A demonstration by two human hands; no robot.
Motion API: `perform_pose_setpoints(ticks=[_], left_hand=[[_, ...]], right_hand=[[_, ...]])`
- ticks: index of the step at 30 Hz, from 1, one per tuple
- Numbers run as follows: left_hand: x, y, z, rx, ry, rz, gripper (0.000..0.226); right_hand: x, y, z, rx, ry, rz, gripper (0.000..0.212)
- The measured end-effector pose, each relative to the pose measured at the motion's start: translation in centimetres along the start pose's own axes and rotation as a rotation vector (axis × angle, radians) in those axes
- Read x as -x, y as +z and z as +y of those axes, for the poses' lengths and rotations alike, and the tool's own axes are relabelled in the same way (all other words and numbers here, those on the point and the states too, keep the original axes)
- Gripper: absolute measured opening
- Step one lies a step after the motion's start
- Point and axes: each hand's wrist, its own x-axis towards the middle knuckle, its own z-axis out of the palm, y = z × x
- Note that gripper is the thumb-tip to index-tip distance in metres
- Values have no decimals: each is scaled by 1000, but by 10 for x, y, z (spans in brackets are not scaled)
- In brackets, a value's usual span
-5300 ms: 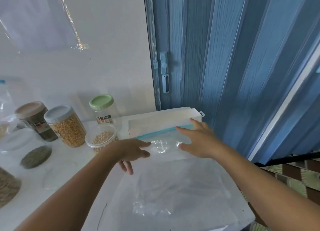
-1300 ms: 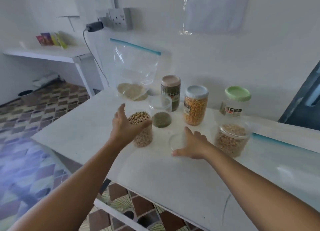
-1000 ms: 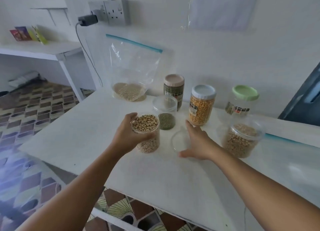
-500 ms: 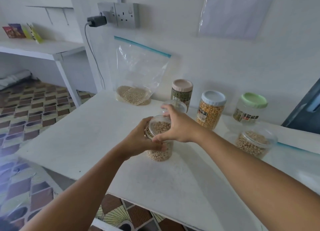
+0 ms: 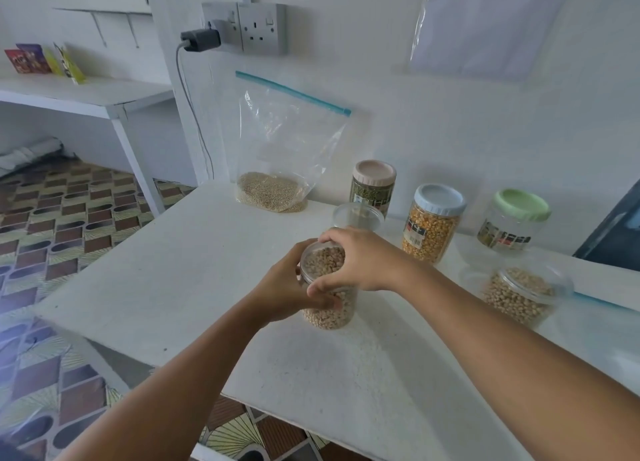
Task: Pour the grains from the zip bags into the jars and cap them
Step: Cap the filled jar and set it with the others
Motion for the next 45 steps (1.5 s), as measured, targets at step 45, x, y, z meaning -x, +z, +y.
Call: perform_pose_setpoints(ticks=[45], left_hand=[[-35, 168, 71, -102, -13, 72, 110]], right_hand=[[98, -49, 132, 191, 263, 131, 113]])
